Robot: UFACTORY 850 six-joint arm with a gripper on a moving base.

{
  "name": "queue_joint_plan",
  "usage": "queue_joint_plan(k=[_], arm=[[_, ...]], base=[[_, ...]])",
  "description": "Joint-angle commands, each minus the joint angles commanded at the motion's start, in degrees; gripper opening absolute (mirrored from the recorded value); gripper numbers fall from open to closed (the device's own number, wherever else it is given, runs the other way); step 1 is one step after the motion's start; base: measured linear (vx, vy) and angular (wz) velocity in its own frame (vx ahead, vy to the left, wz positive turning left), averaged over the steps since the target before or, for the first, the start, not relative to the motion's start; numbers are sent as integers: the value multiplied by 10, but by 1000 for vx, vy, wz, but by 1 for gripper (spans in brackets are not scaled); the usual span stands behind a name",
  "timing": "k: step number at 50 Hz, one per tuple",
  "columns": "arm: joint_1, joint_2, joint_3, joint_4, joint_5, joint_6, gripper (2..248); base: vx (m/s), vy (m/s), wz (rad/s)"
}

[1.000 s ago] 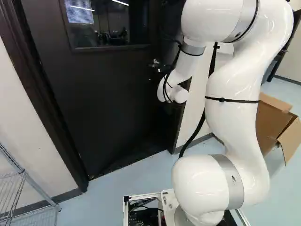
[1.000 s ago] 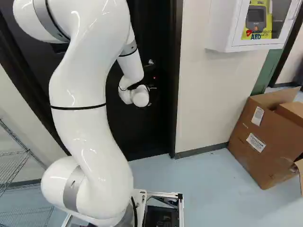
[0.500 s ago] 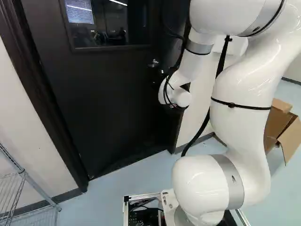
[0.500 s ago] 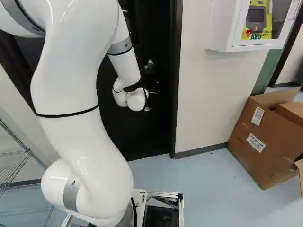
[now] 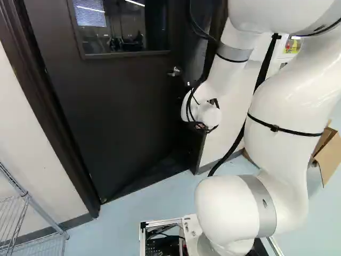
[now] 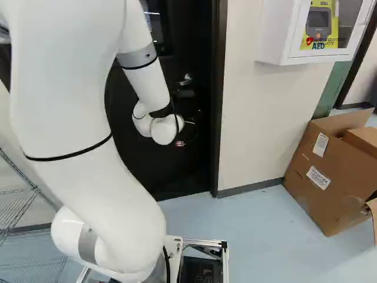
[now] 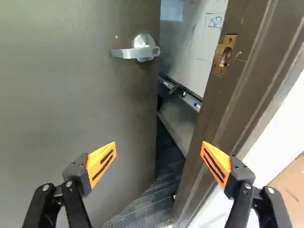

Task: Open the door and move inside

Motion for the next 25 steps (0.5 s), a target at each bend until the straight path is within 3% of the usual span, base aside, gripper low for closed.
queue_joint_plan(k=[25], arm=[[-5, 72, 76, 62, -32, 0, 247]], base=[[0, 0, 0]])
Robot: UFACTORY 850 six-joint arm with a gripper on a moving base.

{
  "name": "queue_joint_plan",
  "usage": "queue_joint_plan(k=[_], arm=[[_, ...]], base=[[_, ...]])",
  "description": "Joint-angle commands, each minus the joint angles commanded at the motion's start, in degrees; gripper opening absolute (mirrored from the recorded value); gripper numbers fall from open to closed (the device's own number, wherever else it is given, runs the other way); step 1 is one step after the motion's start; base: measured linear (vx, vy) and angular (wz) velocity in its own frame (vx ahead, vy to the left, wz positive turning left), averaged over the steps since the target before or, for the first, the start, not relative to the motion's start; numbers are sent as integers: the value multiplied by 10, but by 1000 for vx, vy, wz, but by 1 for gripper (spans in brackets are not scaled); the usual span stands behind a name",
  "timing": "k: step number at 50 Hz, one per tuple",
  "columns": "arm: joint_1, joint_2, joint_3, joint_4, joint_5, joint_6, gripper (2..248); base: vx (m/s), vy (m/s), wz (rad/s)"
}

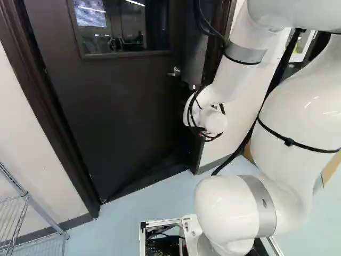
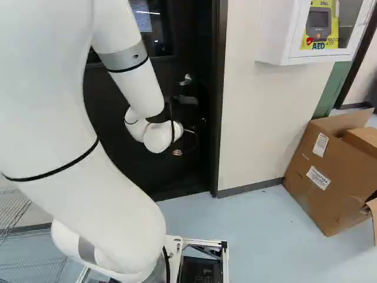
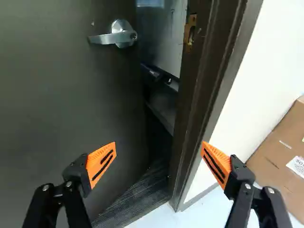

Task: Open the door and move inside

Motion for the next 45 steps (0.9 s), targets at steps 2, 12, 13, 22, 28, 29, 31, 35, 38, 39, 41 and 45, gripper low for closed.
queue_joint_plan(k=[2, 12, 13, 22, 28, 29, 31, 35, 38, 39, 41, 45], arm=[[0, 6, 6, 3, -1, 0, 247], [-3, 37, 37, 7, -3, 0, 247], [-3, 40, 40, 8, -3, 0, 247], [-1, 53, 52, 8, -3, 0, 247], [-1, 53, 52, 8, -3, 0, 247], [-1, 53, 52, 8, -3, 0, 247], [-1, 53, 52, 8, -3, 0, 247], [-1, 53, 52, 8, -3, 0, 247], [-1, 53, 52, 8, -3, 0, 247], [-1, 53, 52, 8, -3, 0, 247], [-1, 53, 52, 8, -3, 0, 247], [-1, 53, 52, 8, -3, 0, 247]], base=[[0, 0, 0], [0, 0, 0], [0, 0, 0], [0, 0, 0], [0, 0, 0], [0, 0, 0], [0, 0, 0], [-4, -2, -9], [-53, -7, -22], [-37, -11, 20], [-11, -5, -2], [34, 26, -13]])
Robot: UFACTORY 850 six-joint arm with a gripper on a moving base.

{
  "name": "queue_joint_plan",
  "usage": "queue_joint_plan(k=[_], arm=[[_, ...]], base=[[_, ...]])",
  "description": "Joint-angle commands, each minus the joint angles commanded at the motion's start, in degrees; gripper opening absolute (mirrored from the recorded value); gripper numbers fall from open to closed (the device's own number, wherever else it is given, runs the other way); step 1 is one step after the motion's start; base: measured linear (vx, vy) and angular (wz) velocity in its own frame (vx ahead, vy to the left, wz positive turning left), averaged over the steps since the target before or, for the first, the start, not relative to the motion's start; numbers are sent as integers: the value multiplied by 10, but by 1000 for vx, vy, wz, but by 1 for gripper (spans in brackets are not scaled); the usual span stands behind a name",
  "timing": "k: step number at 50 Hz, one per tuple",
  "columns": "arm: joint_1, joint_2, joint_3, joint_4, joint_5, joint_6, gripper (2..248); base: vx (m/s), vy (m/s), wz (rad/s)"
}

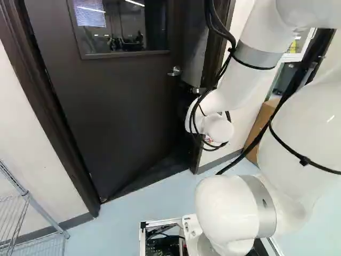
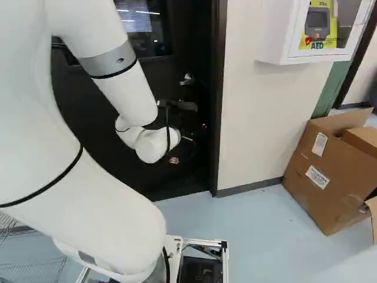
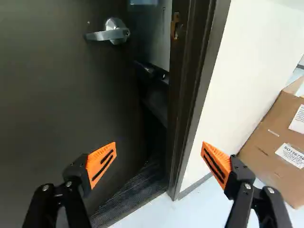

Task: Open the door and move inside

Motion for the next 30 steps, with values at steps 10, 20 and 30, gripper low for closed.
queue_joint_plan(k=[10, 20, 30], arm=[[0, 0, 0, 0, 0, 0, 247], [0, 0, 0, 0, 0, 0, 247], [0, 0, 0, 0, 0, 0, 247]], base=[[65, 57, -139], [78, 57, -210], [89, 87, -233]])
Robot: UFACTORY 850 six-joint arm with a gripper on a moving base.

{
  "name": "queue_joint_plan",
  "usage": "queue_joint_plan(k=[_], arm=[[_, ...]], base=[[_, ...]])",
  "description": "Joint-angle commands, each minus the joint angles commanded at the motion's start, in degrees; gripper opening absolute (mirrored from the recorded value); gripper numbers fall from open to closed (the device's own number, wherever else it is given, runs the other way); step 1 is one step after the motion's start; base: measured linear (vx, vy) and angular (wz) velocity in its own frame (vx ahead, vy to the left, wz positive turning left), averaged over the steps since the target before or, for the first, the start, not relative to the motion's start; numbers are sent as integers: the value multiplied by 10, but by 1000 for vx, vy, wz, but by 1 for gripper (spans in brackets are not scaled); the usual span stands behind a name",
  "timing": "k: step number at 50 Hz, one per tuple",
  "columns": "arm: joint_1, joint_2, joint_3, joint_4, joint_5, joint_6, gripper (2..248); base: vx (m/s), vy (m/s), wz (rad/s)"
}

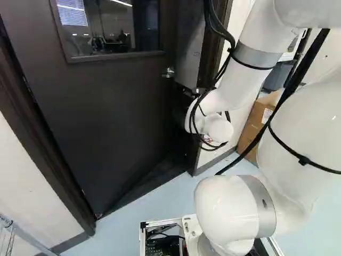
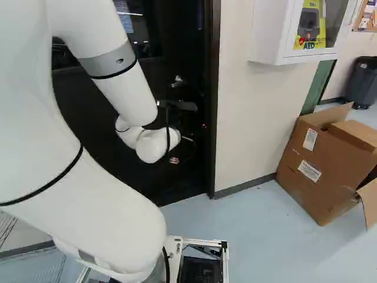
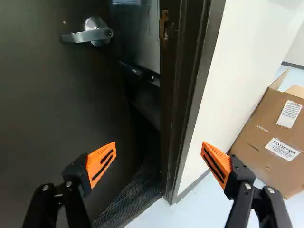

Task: Open the door and move inside

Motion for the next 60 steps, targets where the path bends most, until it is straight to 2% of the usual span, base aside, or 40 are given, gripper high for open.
queue_joint_plan(k=[22, 60], arm=[[0, 0, 0, 0, 0, 0, 247], [0, 0, 0, 0, 0, 0, 247]], base=[[87, 116, -218], [96, 146, -24]])
